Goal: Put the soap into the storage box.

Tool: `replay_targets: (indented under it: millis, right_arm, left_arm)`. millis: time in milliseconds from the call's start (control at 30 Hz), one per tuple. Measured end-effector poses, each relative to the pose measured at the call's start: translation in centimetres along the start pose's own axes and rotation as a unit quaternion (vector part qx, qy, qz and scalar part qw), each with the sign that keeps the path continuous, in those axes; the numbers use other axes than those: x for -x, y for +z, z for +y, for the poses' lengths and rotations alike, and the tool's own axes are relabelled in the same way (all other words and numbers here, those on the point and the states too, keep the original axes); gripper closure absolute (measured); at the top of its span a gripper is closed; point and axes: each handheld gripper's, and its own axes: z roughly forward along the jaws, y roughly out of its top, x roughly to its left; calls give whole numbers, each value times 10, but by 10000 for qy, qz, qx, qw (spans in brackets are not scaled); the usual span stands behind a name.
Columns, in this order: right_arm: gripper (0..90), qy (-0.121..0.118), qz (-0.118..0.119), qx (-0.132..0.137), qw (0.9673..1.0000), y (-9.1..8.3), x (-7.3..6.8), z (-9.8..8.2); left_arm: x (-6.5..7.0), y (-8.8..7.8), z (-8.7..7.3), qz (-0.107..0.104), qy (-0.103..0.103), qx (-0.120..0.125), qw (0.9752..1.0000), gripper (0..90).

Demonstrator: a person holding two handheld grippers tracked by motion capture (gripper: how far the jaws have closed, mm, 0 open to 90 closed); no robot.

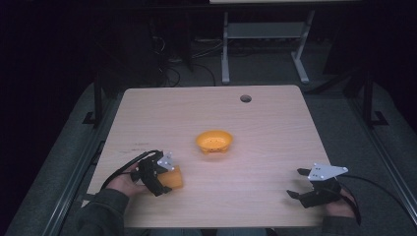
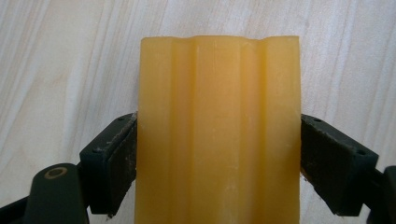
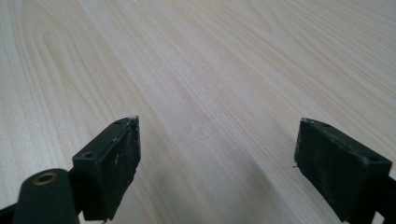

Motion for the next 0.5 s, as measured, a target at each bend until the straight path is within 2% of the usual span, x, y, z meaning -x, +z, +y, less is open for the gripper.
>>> replay_targets:
  millis: [500]
  right_arm:
    - [140,19,6,35,10000,-1,1,-1]
  left_arm:
    - [-2,5,2,-68,-13,-10,10000,195]
